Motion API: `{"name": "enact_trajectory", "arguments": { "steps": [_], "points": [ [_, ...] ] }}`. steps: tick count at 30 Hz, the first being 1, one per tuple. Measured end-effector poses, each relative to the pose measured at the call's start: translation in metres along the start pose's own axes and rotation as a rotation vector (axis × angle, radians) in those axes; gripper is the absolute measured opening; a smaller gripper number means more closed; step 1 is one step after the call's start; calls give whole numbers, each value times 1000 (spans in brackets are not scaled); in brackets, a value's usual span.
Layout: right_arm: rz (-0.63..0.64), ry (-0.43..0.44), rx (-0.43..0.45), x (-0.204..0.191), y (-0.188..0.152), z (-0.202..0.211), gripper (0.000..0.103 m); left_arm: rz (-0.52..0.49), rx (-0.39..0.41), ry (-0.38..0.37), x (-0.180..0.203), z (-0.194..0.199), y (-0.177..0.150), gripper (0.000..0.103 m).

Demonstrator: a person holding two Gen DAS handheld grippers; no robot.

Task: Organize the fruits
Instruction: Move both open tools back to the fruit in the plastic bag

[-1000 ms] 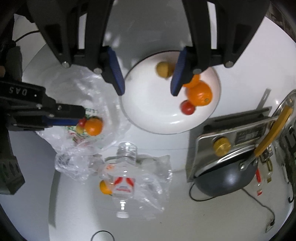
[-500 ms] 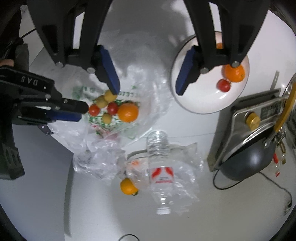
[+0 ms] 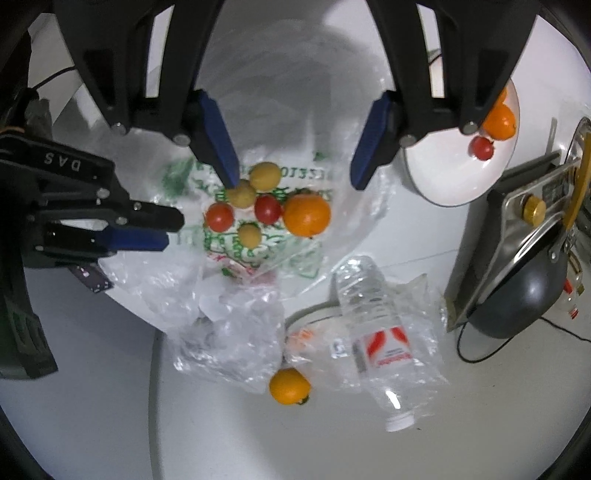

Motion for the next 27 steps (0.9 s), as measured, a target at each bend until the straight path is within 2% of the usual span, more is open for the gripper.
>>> {"name": "enact_trajectory", "arguments": {
  "steps": [12, 20, 22, 27],
  "points": [
    [-10, 40, -30, 24, -3, -13, 26, -15, -58, 24, 17, -31, 5, 64],
    [-6, 70, -60, 27, -2, -25, 25, -15, -68, 5, 26, -40, 5, 63],
    [-2, 70, -70, 27, -1, -30, 25, -16, -73, -2, 27, -43, 5, 55],
    [12, 103, -69, 18, 7, -36, 25, -24, -95, 0, 23, -52, 1, 47]
  ]
}}
Point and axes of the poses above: each gripper's, at about its wrist camera, not at the fingertips, and z roughly against the way its jaws point, x to its right, y to its top, the point moved 9 cm from there along -z, roughly the way its jaws point, and after that the axes turned 1 degree about -z, right-handed, at the moved point
